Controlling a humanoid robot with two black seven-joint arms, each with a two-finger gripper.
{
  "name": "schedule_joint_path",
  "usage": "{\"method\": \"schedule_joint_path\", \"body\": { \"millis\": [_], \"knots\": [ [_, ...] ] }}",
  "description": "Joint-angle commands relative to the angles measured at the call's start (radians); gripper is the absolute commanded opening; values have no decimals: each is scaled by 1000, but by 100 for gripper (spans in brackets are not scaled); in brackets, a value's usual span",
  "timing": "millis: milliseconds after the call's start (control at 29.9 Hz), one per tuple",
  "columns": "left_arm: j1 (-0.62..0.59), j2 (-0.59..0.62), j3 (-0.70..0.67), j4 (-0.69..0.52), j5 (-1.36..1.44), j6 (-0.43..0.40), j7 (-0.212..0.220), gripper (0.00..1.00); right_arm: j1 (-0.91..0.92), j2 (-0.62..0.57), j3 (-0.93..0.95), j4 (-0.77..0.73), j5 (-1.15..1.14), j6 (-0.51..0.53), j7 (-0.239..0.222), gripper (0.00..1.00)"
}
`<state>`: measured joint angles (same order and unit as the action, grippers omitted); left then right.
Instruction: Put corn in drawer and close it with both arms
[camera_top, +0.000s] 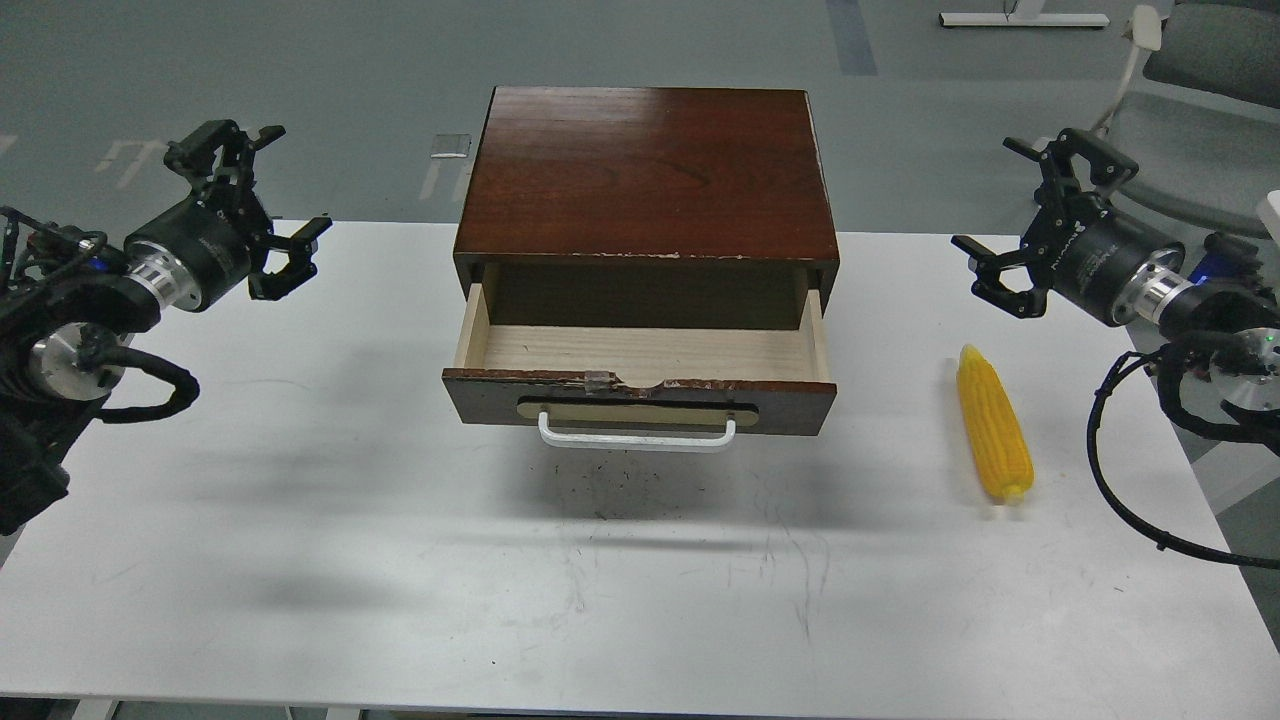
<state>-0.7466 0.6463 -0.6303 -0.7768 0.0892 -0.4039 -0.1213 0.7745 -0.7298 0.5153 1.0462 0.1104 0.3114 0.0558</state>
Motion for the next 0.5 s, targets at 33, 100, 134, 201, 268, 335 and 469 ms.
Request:
{"method": "schedule_joint_path", "body": {
  "millis": [33,100,134,201,268,335,469],
  "knots": [
    [3,38,4,-10,-42,-58,2,100,0,3,-1,0,0,0,-1,100],
    [3,42,11,-10,-42,-53,0,100,0,3,-1,0,-2,1,1,100],
    [4,42,11,-10,-45,-53,0,100,0,3,-1,1,-2,3,1,100],
    [7,46,11,-7,-46,-52,0,100,0,4,-3,1,-2,3,1,100],
    [16,47,11,-3,-46,-52,0,100,0,4,-5,1,-2,3,1,100],
    [19,47,12,-3,-45,-50,2,100,0,4,-4,1,-2,3,1,100],
    [21,44,17,-10,-42,-53,0,100,2,3,-5,1,-3,3,-1,100]
  ]
}}
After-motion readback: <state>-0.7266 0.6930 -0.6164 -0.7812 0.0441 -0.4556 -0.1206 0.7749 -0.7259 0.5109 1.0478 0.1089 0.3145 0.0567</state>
